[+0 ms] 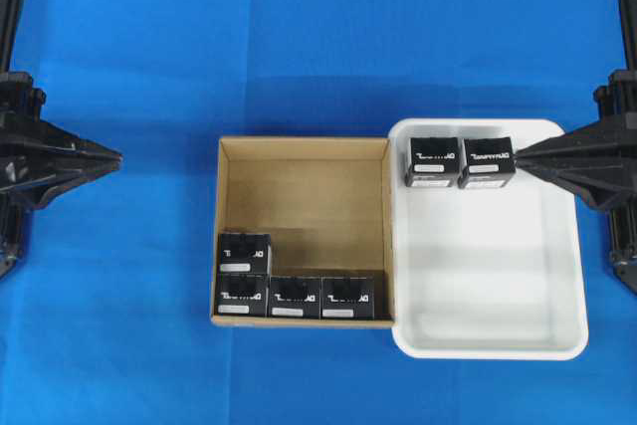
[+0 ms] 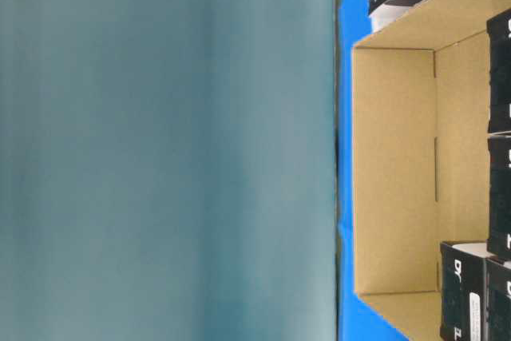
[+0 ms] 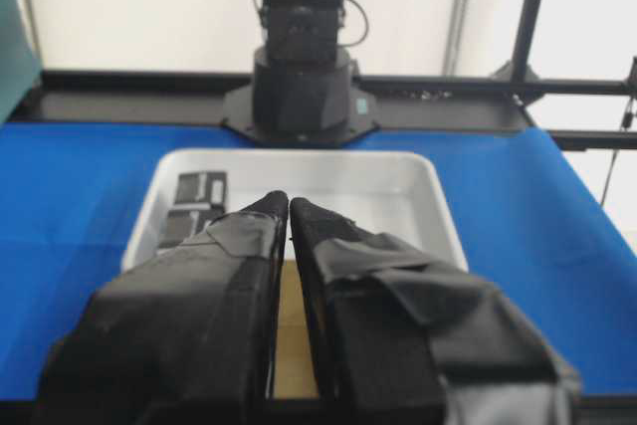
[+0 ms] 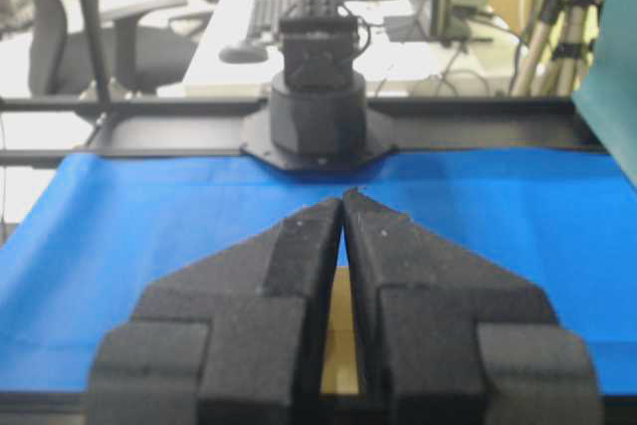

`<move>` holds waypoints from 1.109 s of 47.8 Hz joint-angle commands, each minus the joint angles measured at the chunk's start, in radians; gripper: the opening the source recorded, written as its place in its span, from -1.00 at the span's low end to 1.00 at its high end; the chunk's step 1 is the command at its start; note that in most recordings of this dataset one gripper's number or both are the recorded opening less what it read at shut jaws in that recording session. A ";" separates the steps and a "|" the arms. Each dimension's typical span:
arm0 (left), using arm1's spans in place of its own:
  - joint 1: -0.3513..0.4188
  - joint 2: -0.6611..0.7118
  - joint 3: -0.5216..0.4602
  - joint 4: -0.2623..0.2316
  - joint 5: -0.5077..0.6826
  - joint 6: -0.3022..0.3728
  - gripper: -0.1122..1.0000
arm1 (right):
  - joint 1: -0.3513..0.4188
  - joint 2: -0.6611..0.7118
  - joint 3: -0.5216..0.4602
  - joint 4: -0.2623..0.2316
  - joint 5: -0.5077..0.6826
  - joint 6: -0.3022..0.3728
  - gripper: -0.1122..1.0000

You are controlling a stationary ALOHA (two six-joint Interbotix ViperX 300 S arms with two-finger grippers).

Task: Pick the box from inside the cardboard box.
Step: 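Lift the right arm and swing it left over the cardboard box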

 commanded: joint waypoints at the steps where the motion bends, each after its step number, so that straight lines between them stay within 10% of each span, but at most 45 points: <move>1: -0.002 -0.002 -0.031 0.017 0.038 -0.009 -0.54 | 0.003 0.012 -0.017 0.012 -0.005 0.015 -0.54; 11: -0.003 -0.044 -0.101 0.017 0.258 -0.006 -0.82 | -0.003 0.074 -0.078 0.153 0.110 0.103 -0.73; 53: -0.005 -0.121 -0.146 0.017 0.617 -0.014 -0.89 | -0.055 0.865 -0.905 0.176 1.131 0.193 -0.78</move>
